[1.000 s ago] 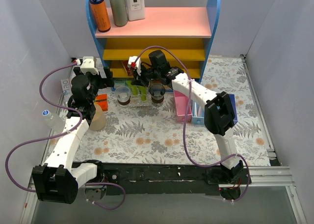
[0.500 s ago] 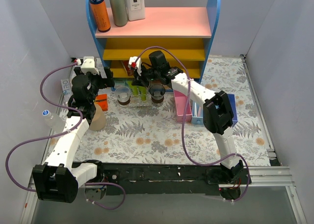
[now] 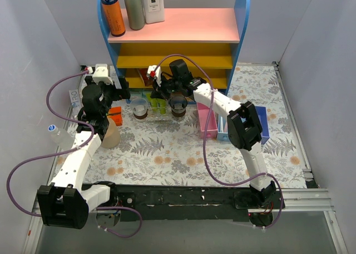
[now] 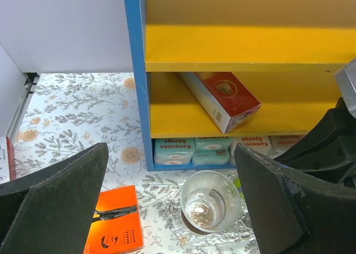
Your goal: Prepare toiletry sets of a toothbrush and toothpaste on the tray
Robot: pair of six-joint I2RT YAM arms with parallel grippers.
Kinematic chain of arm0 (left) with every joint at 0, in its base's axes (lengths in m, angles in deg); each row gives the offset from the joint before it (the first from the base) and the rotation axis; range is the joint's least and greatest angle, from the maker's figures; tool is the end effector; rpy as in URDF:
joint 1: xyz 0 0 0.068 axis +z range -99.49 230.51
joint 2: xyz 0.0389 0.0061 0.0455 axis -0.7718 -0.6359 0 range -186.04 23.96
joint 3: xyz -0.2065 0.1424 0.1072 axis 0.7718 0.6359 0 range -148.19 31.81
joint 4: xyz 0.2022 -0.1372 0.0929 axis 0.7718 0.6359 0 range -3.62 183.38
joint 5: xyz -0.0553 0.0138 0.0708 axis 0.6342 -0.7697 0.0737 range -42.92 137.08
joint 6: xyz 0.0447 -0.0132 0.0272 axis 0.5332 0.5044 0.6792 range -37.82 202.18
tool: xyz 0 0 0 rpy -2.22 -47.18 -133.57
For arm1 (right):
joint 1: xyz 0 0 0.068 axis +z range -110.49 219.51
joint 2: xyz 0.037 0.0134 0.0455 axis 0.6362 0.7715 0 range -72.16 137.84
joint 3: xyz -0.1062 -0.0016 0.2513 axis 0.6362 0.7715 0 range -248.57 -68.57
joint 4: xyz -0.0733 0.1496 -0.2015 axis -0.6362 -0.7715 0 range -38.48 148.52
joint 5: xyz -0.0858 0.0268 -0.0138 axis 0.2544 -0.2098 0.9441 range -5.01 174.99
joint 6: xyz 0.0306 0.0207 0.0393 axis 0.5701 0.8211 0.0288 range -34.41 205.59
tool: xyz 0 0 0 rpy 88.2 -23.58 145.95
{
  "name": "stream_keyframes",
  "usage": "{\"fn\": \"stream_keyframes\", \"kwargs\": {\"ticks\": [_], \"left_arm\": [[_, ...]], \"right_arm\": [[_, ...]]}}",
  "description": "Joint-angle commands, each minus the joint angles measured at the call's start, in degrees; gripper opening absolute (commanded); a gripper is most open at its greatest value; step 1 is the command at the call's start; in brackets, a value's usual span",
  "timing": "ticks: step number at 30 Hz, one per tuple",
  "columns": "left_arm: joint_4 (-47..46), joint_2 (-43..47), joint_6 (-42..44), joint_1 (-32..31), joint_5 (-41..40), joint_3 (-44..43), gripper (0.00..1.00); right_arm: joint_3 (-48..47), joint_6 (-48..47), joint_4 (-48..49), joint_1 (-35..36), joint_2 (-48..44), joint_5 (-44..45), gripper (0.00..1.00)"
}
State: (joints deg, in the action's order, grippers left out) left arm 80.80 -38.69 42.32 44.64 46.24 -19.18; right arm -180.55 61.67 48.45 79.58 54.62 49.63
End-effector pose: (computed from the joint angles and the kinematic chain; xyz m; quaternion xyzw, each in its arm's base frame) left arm 0.2585 -0.0261 0.3456 -0.2220 0.7097 -0.2548 0.6181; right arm 0.3876 0.3529 0.2770 -0.5641 0.5944 0.3254 0.4718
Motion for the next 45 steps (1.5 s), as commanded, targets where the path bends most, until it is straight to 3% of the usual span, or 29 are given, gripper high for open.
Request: {"fn": "stream_keyframes", "kwargs": {"ticks": [1,45], "left_arm": [[0.22,-0.28,0.48,-0.28,0.49,0.27,0.98],[0.14,0.16,0.48,-0.64,0.75,0.36,0.98]], "right_arm": [[-1.66,0.89,4.35,-0.52,-0.39,-1.91,0.01],[3.35,3.71,7.61,-0.7,-0.22,-0.86,0.01]]}}
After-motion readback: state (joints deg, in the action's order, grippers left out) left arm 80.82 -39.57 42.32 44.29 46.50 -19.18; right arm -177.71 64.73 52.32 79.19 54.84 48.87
